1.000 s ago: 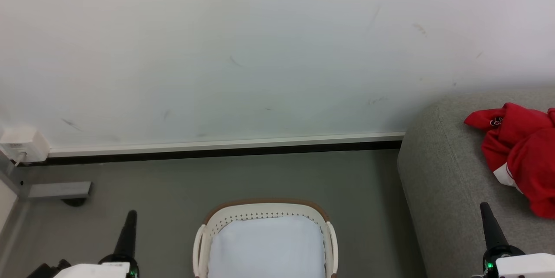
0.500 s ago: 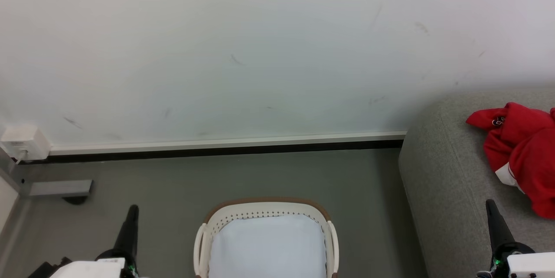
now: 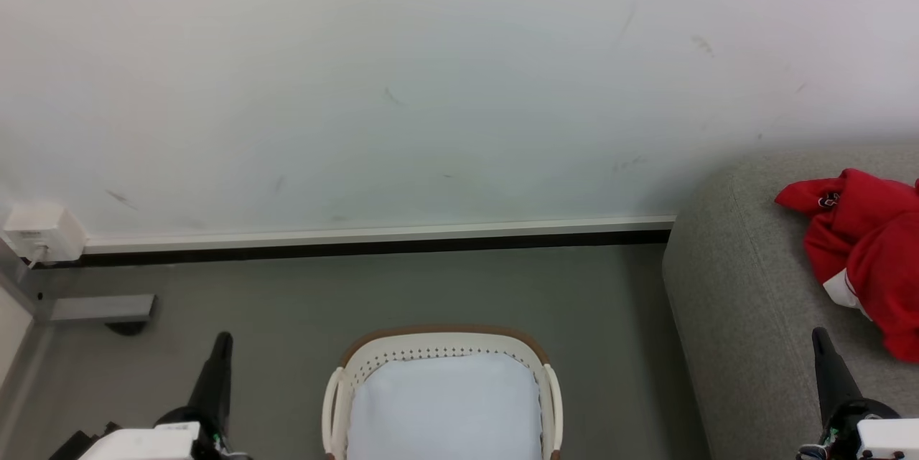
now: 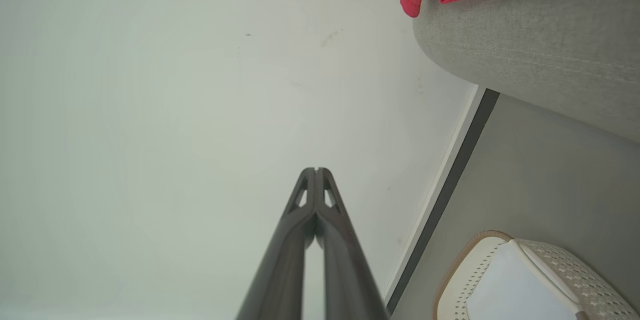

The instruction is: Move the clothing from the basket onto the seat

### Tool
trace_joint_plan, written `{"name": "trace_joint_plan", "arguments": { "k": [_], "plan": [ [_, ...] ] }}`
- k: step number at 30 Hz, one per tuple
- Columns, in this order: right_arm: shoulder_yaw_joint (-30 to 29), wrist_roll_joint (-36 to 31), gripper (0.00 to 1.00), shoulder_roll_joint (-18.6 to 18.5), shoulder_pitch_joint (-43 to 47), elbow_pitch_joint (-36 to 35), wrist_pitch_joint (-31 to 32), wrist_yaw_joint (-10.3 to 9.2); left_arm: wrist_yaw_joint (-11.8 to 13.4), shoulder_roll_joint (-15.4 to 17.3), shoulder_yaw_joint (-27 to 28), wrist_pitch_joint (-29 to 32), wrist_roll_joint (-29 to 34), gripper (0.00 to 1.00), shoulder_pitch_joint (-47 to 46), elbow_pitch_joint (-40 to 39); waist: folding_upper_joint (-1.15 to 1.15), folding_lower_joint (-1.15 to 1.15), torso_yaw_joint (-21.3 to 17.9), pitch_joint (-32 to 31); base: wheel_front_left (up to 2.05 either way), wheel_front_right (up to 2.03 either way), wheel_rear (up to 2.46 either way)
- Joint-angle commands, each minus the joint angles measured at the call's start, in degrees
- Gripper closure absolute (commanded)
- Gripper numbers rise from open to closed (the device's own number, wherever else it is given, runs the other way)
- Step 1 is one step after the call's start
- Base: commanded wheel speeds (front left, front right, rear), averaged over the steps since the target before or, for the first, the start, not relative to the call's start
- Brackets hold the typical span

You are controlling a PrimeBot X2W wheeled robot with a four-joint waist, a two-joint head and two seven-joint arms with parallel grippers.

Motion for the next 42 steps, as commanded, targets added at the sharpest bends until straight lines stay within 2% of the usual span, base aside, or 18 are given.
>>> {"name": "trace_joint_plan", "arguments": {
  "k": [1, 10, 42],
  "plan": [
    [-0.4, 0.9, 1.00, 0.1, -0.7, -0.5, 0.3, -0.11, 0.1, 0.2, 0.0, 0.4, -1.7, 1.00, -0.7, -0.3, 0.00, 0.00, 0.0, 0.0, 0.00, 0.00, 0.00],
    [-1.2, 3.8, 1.00, 0.2, -0.8, -0.8, 1.2, -0.12, 0.1, 0.1, 0.0, 1.3, -5.0, 1.00, -0.8, -0.6, 0.00, 0.00, 0.2, 0.2, 0.00, 0.00, 0.00],
    [-1.3, 3.5, 1.00, 0.2, -0.8, -0.7, 1.3, -0.12, 0.1, 0.1, 0.0, 1.2, -4.8, 1.00, -0.8, -0.6, 0.00, 0.00, 0.2, 0.2, 0.00, 0.00, 0.00]
  ]
}}
